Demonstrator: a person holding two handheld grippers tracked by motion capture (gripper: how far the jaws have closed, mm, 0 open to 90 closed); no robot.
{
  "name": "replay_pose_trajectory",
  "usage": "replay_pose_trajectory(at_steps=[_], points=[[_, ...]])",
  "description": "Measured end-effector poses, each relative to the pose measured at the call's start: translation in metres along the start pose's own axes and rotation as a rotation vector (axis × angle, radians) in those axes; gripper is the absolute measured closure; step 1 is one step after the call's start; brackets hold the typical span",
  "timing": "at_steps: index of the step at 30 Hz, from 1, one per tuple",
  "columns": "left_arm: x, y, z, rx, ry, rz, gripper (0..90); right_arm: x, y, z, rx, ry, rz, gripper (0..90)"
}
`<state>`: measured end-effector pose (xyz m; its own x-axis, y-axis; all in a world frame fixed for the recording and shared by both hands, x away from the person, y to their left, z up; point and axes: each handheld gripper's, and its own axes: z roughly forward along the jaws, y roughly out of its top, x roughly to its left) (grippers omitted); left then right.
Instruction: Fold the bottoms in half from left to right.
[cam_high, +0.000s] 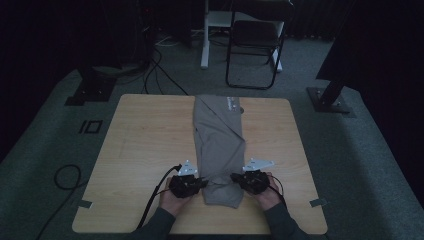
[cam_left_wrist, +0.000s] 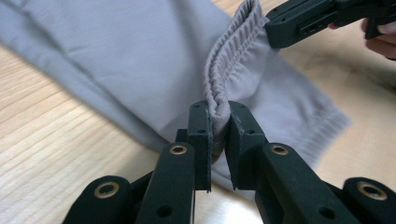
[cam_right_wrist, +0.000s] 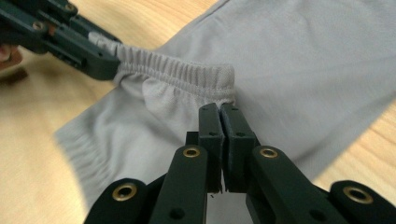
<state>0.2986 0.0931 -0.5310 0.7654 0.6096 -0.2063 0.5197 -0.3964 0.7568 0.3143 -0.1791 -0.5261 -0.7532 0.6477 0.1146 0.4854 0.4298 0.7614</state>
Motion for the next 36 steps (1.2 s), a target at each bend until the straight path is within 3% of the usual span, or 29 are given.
replay_pose_trajectory(at_steps=[5, 9, 14, 15, 21, 24, 26, 30, 36], points=[[-0.017, 0.001, -0.01, 0.009, -0.03, 0.063, 80.6, 0.01, -0.015, -0.022, -0.024, 0.013, -0.022, 88.6], [-0.025, -0.004, -0.011, 0.046, -0.043, 0.087, 78.2, 0.016, -0.026, -0.03, -0.013, 0.027, -0.044, 88.5], [-0.026, -0.007, -0.017, 0.045, -0.071, 0.082, 71.8, 0.022, -0.033, -0.031, 0.012, 0.07, -0.06, 83.8], [-0.028, -0.009, -0.019, 0.046, -0.102, 0.079, 68.6, 0.024, -0.035, -0.029, 0.022, 0.104, -0.08, 77.5], [-0.034, -0.01, -0.022, 0.048, -0.118, 0.095, 61.2, 0.026, -0.033, -0.035, -0.016, 0.168, -0.081, 68.4], [-0.032, -0.009, -0.023, 0.049, -0.117, 0.093, 59.6, 0.026, -0.033, -0.036, -0.02, 0.177, -0.084, 64.8], [-0.03, -0.009, -0.024, 0.036, -0.13, 0.077, 58.7, 0.025, -0.033, -0.037, -0.032, 0.209, -0.077, 58.6], [-0.028, -0.007, -0.024, 0.025, -0.105, 0.087, 55.9, 0.023, -0.032, -0.039, -0.051, 0.201, -0.072, 54.2], [-0.003, 0.006, -0.015, -0.008, 0.031, 0.07, 55.1, 0.011, -0.022, -0.03, -0.05, 0.106, -0.055, 52.8]])
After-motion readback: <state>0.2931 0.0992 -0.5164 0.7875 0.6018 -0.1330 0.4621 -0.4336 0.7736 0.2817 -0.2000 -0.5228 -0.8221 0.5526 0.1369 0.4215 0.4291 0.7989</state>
